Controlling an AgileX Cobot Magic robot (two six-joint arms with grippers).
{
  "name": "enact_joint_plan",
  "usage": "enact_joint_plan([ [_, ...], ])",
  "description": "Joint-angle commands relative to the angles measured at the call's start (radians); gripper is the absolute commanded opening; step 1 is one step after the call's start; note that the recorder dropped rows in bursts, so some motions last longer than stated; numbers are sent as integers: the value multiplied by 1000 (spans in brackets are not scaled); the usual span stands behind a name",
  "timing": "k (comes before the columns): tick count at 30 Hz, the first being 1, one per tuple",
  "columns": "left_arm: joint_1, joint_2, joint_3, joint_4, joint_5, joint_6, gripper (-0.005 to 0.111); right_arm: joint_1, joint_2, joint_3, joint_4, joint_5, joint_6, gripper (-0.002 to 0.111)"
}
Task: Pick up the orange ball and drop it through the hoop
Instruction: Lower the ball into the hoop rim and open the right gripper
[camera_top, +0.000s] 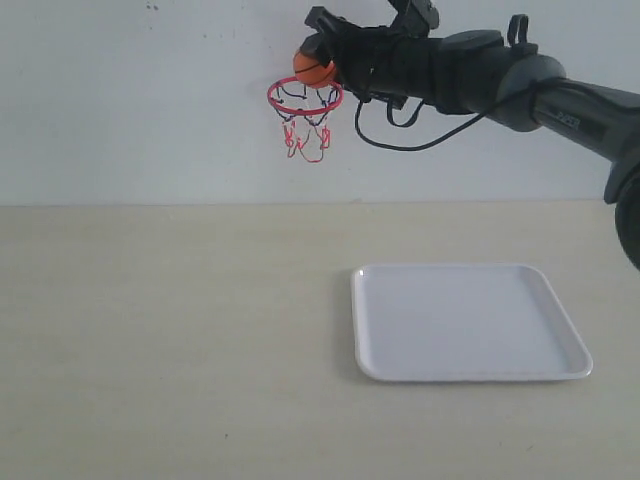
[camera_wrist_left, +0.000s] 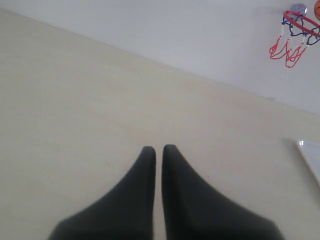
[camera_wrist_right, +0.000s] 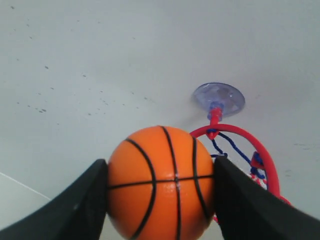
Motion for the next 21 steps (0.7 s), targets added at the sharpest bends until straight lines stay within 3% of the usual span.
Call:
enact_joint_plan([
  [1, -8, -3, -1, 0, -8, 1, 4, 12, -6, -6, 6, -33, -49, 54],
  [4, -8, -3, -1, 0, -8, 1, 4, 12, -6, -6, 6, -33, -63, 69],
  [6, -8, -3, -1, 0, -8, 1, 4, 12, -6, -6, 6, -33, -65, 72],
  [15, -8, -3, -1, 0, -8, 1, 4, 12, -6, -6, 6, -19, -61, 73],
  [21, -8, -3, -1, 0, -8, 1, 4, 5, -18, -6, -12, 88, -61, 73],
])
